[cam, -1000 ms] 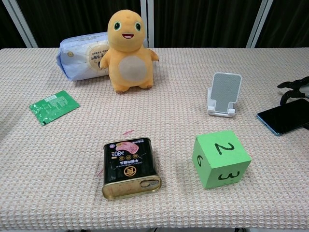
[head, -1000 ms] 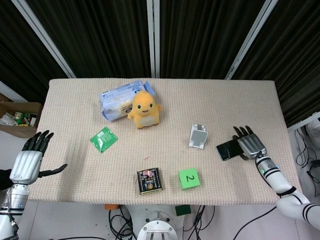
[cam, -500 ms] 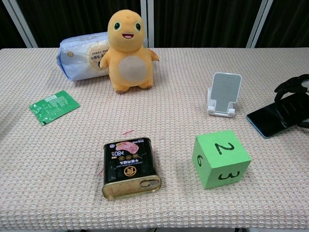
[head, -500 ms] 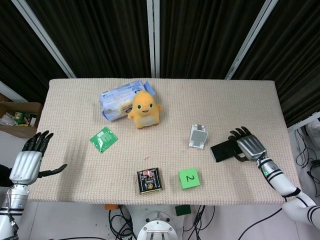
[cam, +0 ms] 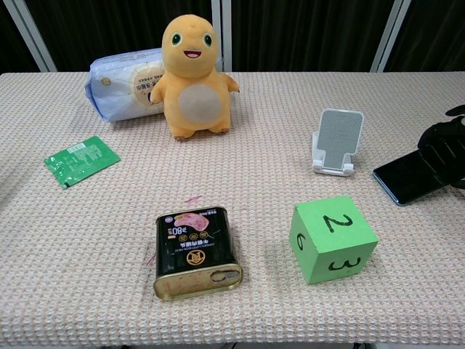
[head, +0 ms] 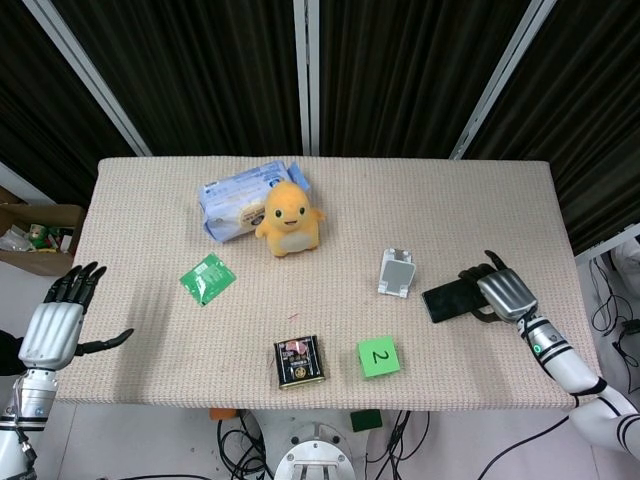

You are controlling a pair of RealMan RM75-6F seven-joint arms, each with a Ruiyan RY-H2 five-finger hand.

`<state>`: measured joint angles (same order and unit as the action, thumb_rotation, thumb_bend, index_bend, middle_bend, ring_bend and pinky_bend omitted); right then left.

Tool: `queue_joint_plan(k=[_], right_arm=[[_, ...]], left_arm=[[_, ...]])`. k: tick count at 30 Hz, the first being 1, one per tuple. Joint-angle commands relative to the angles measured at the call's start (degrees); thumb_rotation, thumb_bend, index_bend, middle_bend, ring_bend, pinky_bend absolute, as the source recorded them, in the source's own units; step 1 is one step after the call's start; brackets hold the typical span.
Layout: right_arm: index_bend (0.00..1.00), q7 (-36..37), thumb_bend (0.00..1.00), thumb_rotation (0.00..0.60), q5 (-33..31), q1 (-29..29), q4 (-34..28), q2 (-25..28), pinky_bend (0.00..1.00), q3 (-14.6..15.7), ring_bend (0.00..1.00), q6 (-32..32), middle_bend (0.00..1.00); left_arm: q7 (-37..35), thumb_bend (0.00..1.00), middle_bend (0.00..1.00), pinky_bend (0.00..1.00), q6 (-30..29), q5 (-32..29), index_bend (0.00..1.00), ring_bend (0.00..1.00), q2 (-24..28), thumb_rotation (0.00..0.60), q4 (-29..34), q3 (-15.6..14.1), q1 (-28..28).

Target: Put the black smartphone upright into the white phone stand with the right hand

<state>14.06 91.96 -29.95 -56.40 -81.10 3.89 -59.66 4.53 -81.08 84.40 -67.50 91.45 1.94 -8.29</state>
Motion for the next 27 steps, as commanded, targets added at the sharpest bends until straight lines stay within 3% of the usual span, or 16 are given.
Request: queue_joint_plan(k=[1, 8, 15, 21, 27], right_arm=[[0.81, -0.25, 0.79, 0.6, 0.47, 0.27, 0.01, 0.42, 0.09, 0.07, 0.49, -1.1, 0.54], [0.81, -1.81, 0.79, 0.6, 2.2, 2.1, -1.57, 4.28, 0.13, 0.53, 0.52, -6.6, 0.57], [0.81, -6.23, 0.79, 0.6, 3.25, 3.71, -4.24, 10.51, 0.13, -1.37, 0.53, -14.37, 0.58], [0.81, -15.69, 0.79, 0.6, 8.81, 0.76, -10.15, 18.36, 0.13, -4.33, 0.52, -21.04, 0.58], [0.8, -26.94, 0.79, 0.6, 16.75, -5.47, -14.01, 23.34, 0.14, -5.27, 0.52, -18.78, 0.57]], left_arm=[[0.02, 0.05, 0.05, 0.14, -0.08, 0.0, 0.06, 0.02, 0.02, 0.197, 0.03, -0.02, 0.06], [0.21, 0.05, 0.05, 0.14, -0.48, 0.06, 0.06, 0.02, 0.1, 0.197, 0.21, 0.01, 0.24], [0.28, 0.05, 0.05, 0.14, -0.75, 0.42, 0.06, 0.02, -0.21, 0.197, 0.16, 0.08, 0.19], [0.14, 0.05, 0.05, 0.14, -1.21, 0.53, 0.06, 0.02, -0.44, 0.197, -0.01, 0.2, 0.31], [-0.55, 0.05, 0.05, 0.14, -1.01, 0.43, 0.06, 0.02, -0.47, 0.194, -0.38, 0.1, 0.37]])
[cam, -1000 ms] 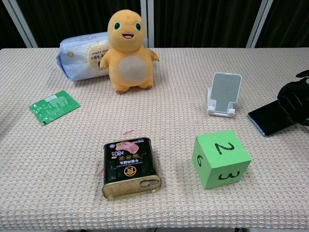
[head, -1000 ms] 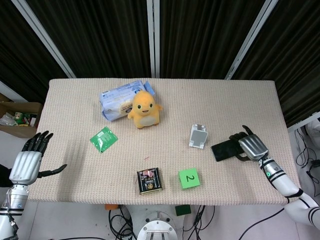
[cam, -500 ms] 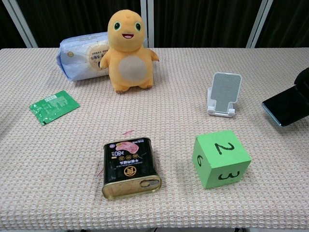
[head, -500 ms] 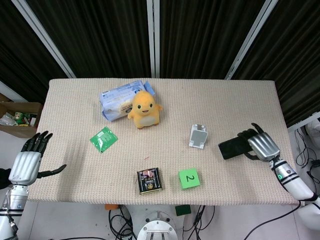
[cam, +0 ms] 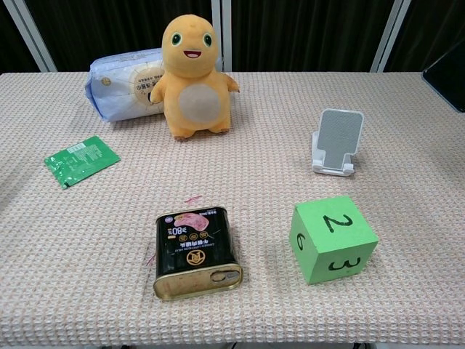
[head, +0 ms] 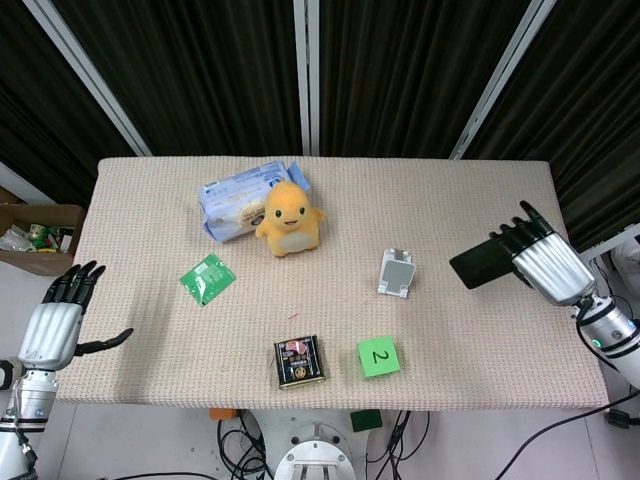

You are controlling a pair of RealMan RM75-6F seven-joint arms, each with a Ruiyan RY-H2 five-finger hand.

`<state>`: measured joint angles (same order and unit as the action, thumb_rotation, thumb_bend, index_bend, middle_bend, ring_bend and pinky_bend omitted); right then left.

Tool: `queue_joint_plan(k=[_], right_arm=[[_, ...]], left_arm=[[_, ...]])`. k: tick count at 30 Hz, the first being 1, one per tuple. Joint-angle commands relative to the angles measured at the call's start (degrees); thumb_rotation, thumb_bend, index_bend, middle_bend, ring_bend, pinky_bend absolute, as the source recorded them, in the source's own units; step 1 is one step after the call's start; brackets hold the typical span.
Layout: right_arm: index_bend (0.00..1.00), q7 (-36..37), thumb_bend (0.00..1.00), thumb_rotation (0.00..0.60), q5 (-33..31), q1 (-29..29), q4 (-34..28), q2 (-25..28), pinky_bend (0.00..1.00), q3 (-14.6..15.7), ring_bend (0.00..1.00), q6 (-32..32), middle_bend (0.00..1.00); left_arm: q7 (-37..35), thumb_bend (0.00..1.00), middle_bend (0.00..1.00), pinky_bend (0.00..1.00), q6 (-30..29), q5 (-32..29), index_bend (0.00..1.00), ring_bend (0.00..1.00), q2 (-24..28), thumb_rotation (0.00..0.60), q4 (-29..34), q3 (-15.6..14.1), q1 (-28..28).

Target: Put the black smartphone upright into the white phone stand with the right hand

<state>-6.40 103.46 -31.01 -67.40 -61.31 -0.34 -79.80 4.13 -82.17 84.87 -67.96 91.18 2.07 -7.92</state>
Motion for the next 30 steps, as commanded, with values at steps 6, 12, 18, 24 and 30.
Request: queue_joint_plan(k=[6, 12, 18, 24, 30], right_arm=[[0.76, -12.75, 0.79, 0.6, 13.83, -11.01, 0.03, 3.72, 0.16, -0.02, 0.52, 5.75, 0.56], [0.76, -11.13, 0.78, 0.6, 19.65, -14.53, 6.66, 0.05, 0.16, 1.68, 0.52, 3.81, 0.55], [0.75, -7.18, 0.78, 0.6, 22.66, -17.7, 14.08, -4.25, 0.05, 3.5, 0.51, 2.26, 0.54], [0.73, -5.17, 0.78, 0.6, 22.28, -18.94, 17.5, -7.11, 0.01, 4.13, 0.5, 0.99, 0.53], [0.73, -6.04, 0.78, 0.6, 22.44, -20.55, 17.92, -8.81, 0.01, 5.23, 0.5, 2.8, 0.53]], left_arm=[[-1.38, 0.05, 0.05, 0.14, 0.5, -0.35, 0.07, 0.02, -0.16, 0.19, -0.91, -0.07, 0.02], [-1.88, 0.05, 0.04, 0.14, 0.63, -0.63, 0.07, 0.02, -0.13, 0.191, -1.55, -0.05, 0.12], [-2.06, 0.05, 0.04, 0.14, 0.45, -0.68, 0.06, 0.02, -0.62, 0.192, -1.96, 0.05, 0.19], [-2.29, 0.05, 0.04, 0.14, 0.53, -1.08, 0.07, 0.02, -0.73, 0.191, -2.46, 0.19, 0.26], [-2.96, 0.05, 0.04, 0.14, 0.63, -1.7, 0.07, 0.02, -1.27, 0.191, -3.59, 0.39, 0.4]])
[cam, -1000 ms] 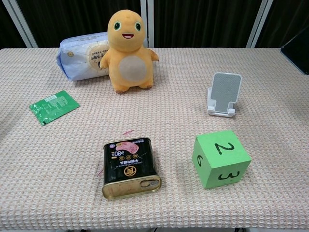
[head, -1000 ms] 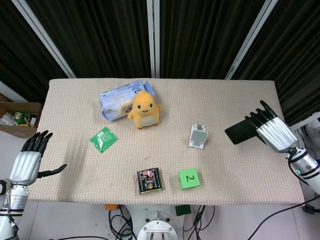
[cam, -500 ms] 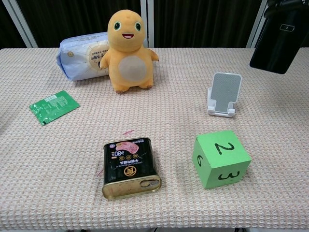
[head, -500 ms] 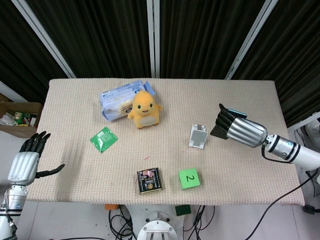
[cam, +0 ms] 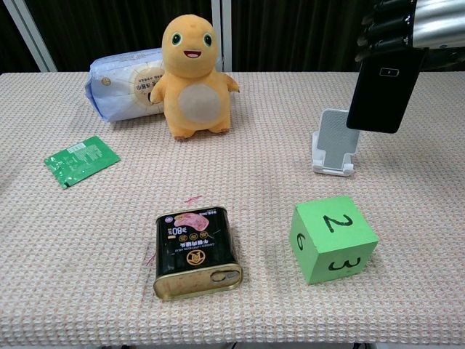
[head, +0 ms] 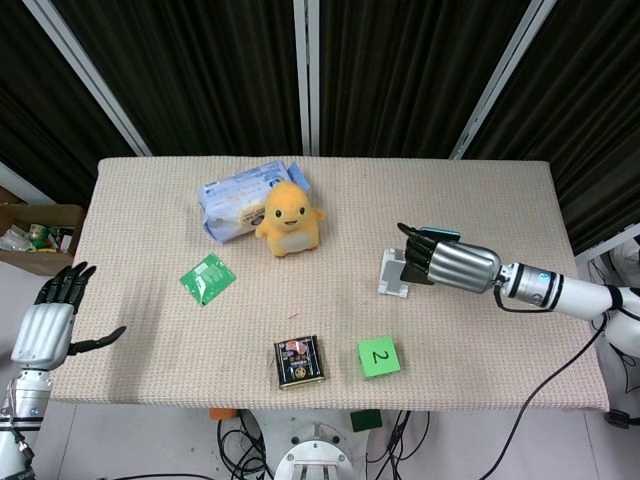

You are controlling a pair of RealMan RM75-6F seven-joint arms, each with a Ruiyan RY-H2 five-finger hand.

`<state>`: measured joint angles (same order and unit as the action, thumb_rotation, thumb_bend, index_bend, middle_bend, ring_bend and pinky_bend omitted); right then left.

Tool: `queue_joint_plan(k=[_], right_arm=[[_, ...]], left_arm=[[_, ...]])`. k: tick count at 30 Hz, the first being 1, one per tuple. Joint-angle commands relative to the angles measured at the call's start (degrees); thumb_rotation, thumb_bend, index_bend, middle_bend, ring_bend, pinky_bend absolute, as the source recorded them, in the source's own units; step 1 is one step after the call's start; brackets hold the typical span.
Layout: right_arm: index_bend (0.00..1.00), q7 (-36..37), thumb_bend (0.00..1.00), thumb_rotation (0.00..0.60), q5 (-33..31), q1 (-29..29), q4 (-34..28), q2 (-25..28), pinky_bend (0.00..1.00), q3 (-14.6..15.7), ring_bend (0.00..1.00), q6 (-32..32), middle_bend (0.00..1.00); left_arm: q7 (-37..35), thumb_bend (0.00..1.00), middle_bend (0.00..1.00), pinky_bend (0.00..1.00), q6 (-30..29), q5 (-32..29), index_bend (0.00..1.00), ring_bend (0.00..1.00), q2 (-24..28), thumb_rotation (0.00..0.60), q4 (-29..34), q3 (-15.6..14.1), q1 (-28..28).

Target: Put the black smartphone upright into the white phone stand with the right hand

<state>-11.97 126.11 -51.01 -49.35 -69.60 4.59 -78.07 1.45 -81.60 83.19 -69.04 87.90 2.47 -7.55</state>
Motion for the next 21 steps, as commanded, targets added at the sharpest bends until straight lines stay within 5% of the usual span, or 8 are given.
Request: queue_joint_plan(k=[1, 21], right_arm=[[0.73, -1.16, 0.78, 0.6, -0.09, -1.02, -0.32, -0.7, 0.01, 0.6, 0.5, 2.07, 0.53], [0.73, -7.63, 0.78, 0.6, -5.65, -3.45, -7.07, -4.23, 0.01, 0.48, 0.5, 12.08, 0.51]], left_arm=[[-0.52, 0.05, 0.04, 0.14, 0.11, 0.05, 0.07, 0.02, -0.36, 0.192, -0.61, -0.07, 0.03], [-4.79, 0.05, 0.04, 0.14, -0.21, 0.92, 0.07, 0.02, -0.66, 0.193, -3.16, -0.3, 0.37]])
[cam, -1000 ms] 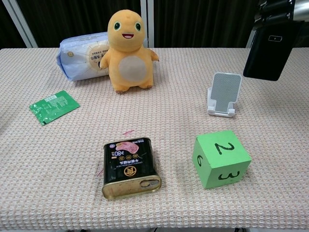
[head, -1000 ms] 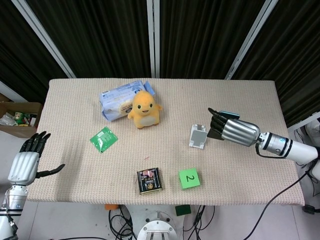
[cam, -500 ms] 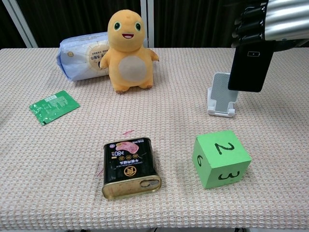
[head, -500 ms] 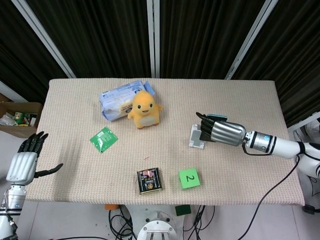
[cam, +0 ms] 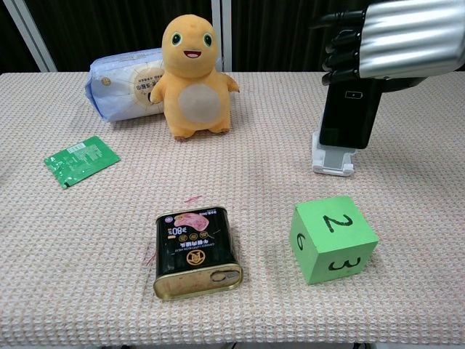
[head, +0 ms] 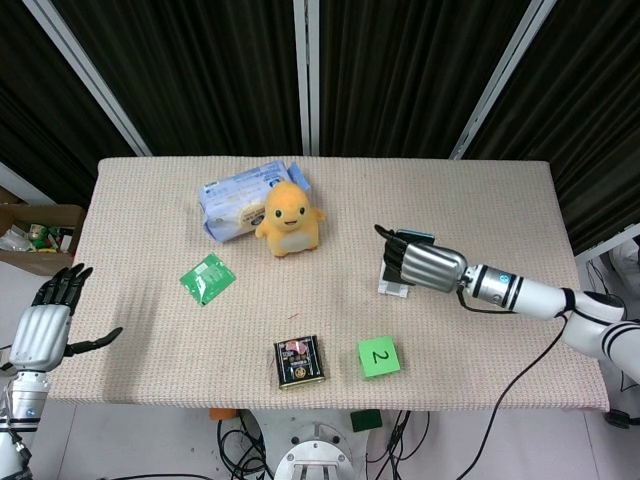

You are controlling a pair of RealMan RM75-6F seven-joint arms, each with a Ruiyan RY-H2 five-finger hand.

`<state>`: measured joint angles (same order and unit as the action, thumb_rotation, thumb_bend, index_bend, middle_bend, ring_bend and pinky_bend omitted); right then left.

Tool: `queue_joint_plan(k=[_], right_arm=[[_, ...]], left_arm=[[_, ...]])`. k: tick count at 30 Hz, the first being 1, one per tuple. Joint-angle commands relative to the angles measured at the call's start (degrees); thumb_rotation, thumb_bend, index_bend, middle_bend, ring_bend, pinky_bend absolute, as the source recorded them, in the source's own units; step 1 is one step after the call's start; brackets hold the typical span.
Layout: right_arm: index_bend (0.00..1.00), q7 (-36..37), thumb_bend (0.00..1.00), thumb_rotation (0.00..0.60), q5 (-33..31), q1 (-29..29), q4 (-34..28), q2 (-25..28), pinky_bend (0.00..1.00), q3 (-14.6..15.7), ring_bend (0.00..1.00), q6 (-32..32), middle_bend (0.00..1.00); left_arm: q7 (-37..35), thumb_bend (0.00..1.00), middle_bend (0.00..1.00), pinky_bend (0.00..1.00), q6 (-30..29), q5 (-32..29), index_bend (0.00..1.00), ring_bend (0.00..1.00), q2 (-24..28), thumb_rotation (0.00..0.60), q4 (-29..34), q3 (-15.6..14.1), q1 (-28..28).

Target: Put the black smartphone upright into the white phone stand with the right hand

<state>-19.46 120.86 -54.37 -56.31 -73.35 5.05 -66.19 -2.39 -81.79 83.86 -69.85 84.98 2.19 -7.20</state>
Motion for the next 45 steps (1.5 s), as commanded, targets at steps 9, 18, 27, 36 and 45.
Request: queue_joint_plan(k=[9, 18, 27, 36, 45], right_arm=[[0.73, -1.39, 0.78, 0.6, -0.65, -0.57, -0.12, -2.05, 0.01, 1.04, 0.5, 1.18, 0.5], [0.73, -3.14, 0.78, 0.6, -1.51, -0.11, -0.66, -2.7, 0.01, 1.57, 0.5, 1.54, 0.5], [0.73, -4.6, 0.78, 0.6, -2.34, 0.28, -1.41, -2.65, 0.01, 1.86, 0.5, 1.83, 0.5], [0.72, -4.34, 0.78, 0.6, -3.01, 0.43, -0.88, -3.77, 0.01, 2.64, 0.45, 3.04, 0.46], [0.08, -5.79, 0.51, 0.6, -5.37, 0.46, -2.04, -3.51, 0.0, 2.33, 0.06, 6.42, 0.11]], left_arm=[[-1.69, 0.05, 0.04, 0.14, -0.15, 0.21, 0.07, 0.02, 0.13, 0.191, -1.13, -0.04, 0.25], [-2.04, 0.05, 0.04, 0.14, -0.06, 0.21, 0.07, 0.02, -0.04, 0.193, -1.62, -0.04, 0.29], [-2.26, 0.05, 0.04, 0.14, -0.36, 0.1, 0.07, 0.02, 0.11, 0.193, -1.73, 0.12, 0.47], [-2.34, 0.05, 0.04, 0.14, -0.55, -0.26, 0.08, 0.02, 0.26, 0.252, -1.85, 0.31, 0.74], [-2.07, 0.05, 0.04, 0.14, -0.41, -0.27, 0.08, 0.02, 0.28, 0.252, -1.82, 0.36, 0.67]])
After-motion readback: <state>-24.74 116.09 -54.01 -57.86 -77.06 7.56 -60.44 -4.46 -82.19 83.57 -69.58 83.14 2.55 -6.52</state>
